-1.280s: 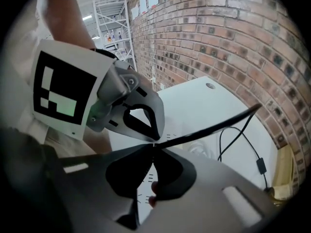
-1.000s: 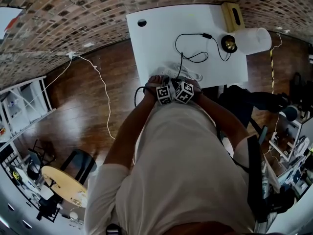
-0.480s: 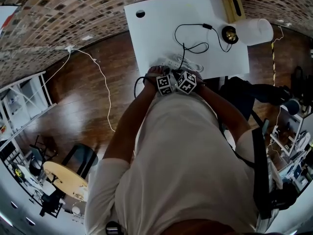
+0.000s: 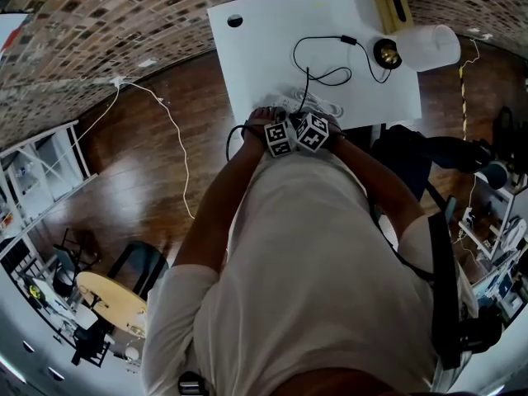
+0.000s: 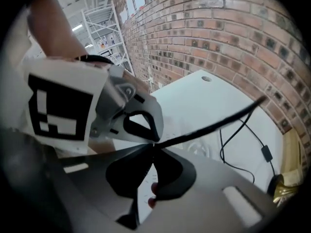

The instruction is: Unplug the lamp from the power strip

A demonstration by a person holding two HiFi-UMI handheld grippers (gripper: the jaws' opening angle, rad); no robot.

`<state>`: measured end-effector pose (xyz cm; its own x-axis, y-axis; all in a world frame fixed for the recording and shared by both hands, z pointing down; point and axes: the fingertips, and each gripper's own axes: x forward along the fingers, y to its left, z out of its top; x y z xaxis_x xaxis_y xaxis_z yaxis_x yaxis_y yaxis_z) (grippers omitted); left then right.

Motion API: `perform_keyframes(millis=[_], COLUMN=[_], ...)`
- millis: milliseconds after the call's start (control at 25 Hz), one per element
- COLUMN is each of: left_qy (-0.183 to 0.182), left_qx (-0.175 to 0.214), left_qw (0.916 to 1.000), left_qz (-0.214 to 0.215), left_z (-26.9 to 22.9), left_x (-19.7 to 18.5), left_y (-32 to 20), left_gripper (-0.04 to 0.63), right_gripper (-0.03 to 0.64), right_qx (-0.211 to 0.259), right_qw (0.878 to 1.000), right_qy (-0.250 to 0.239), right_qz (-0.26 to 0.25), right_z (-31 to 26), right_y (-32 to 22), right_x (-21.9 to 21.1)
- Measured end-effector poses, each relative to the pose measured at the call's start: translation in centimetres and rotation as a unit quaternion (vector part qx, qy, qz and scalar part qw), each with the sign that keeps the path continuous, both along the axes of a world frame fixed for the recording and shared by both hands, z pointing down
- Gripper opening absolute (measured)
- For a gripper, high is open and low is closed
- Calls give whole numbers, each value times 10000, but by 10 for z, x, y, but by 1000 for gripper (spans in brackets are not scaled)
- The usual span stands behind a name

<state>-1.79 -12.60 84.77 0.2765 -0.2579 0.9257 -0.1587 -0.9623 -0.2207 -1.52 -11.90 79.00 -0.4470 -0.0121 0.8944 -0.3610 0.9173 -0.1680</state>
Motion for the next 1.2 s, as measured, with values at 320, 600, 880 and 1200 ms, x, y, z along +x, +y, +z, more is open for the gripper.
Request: perform_keyframes(millis=[320, 600, 880, 1200], left_qy=[-10, 43, 110, 189], left_qx=[88, 96, -101, -360], left_qw=[9998, 9999, 9997, 9982], left_qz=[200, 11, -198, -443], left_z=[1, 2, 0, 0], left_x=[1, -1, -3, -4], left_y=[2, -1, -1, 1], left_gripper=[-17, -15, -15, -14], right_gripper=[9, 11, 14, 15], right_qx=[-421, -223, 197, 130], right_qw=[9990, 9982, 9916, 9864], right_qy=[-38, -235, 56, 883], right_qz=[-153, 499, 1278, 1379], right_z=[-9, -22, -30, -2], right_y=[-12, -26, -77, -99], right_x=[7, 42, 97, 134])
